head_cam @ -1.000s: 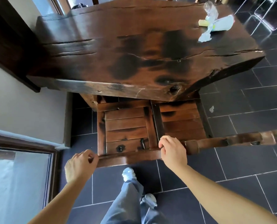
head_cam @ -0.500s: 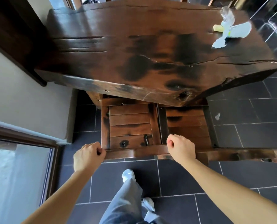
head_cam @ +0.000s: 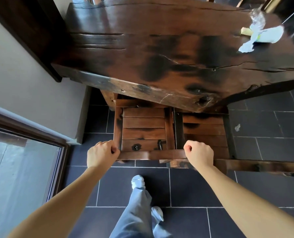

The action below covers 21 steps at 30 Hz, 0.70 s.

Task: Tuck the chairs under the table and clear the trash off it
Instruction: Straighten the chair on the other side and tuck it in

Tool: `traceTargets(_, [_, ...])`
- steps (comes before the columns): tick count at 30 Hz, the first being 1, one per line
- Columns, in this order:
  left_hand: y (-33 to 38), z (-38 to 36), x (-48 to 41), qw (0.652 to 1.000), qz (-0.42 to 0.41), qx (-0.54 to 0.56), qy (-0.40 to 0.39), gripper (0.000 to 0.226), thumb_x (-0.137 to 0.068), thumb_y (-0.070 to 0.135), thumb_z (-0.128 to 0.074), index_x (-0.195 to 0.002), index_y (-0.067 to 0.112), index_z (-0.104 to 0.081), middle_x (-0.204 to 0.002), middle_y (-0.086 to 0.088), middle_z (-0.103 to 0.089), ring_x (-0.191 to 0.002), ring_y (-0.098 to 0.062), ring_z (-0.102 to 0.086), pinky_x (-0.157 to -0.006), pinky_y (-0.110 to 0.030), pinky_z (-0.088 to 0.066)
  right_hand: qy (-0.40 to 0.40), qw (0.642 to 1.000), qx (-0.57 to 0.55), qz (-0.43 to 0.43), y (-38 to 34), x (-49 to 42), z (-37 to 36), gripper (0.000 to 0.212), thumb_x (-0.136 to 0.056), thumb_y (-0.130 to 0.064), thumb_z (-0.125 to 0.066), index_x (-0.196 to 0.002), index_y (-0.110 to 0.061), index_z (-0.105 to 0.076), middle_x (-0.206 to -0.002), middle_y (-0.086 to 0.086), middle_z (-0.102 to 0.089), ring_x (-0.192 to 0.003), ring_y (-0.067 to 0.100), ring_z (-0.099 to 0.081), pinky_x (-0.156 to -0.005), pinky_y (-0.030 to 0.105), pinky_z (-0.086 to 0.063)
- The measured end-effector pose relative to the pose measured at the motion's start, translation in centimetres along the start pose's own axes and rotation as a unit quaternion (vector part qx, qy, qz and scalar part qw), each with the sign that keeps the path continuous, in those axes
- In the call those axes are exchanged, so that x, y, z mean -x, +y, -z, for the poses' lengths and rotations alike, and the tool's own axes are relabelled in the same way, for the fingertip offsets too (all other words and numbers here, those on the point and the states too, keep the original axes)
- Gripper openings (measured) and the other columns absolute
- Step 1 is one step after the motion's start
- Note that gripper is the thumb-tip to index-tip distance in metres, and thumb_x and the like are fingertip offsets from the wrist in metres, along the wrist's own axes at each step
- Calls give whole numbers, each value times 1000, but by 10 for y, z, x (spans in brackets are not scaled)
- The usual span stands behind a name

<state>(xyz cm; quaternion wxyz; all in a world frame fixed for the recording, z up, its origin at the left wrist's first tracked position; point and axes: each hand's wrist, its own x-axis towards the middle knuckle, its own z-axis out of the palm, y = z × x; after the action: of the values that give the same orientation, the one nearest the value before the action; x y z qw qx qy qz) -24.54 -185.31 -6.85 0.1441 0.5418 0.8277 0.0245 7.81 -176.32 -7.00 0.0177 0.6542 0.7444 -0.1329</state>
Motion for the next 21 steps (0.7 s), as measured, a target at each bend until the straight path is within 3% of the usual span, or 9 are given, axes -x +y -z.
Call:
traceTargets(4, [-2, 2, 0, 1000, 1, -6, -9, 18, -78, 36, -60, -64, 26, -55, -63, 7, -56, -64, -19, -53, -55, -27, -36, -25, 1000, 7, -12, -1, 10, 4, 20, -95, -24, -48, -89, -24, -68, -82, 0, -70, -61, 12, -52, -52, 16, -35])
traceTargets(8, [-6, -2, 0, 1000, 3, -17, -9, 19, -78, 38, -59, -65, 25, -57, -61, 7, -56, -61, -19, -53, -53, -28, -35, -12, 999, 28, -13, -4, 28, 0, 20, -95, -21, -48, -86, -26, -65, -80, -1, -70, -58, 15, -46, -46, 17, -23])
traceTargets(16, [-7, -4, -4, 999, 4, -32, -9, 23, -78, 42, -61, -62, 27, -55, -58, 6, -53, -56, -20, -49, -50, -26, -30, -3, 1000, -12, -9, -5, 21, -2, 16, -89, -16, -57, -83, -26, -68, -81, -4, -70, -64, 13, -61, -50, 13, -37])
traceTargets(21, [7, -2, -16, 998, 65, 16, -1, 22, -79, 42, -60, -63, 28, -57, -58, 6, -55, -57, -20, -51, -52, -26, -33, 13, 1000, 4, 5, -1, -3, 4, 20, -92, -17, -53, -86, -26, -69, -84, -4, -70, -64, 12, -56, -50, 13, -27])
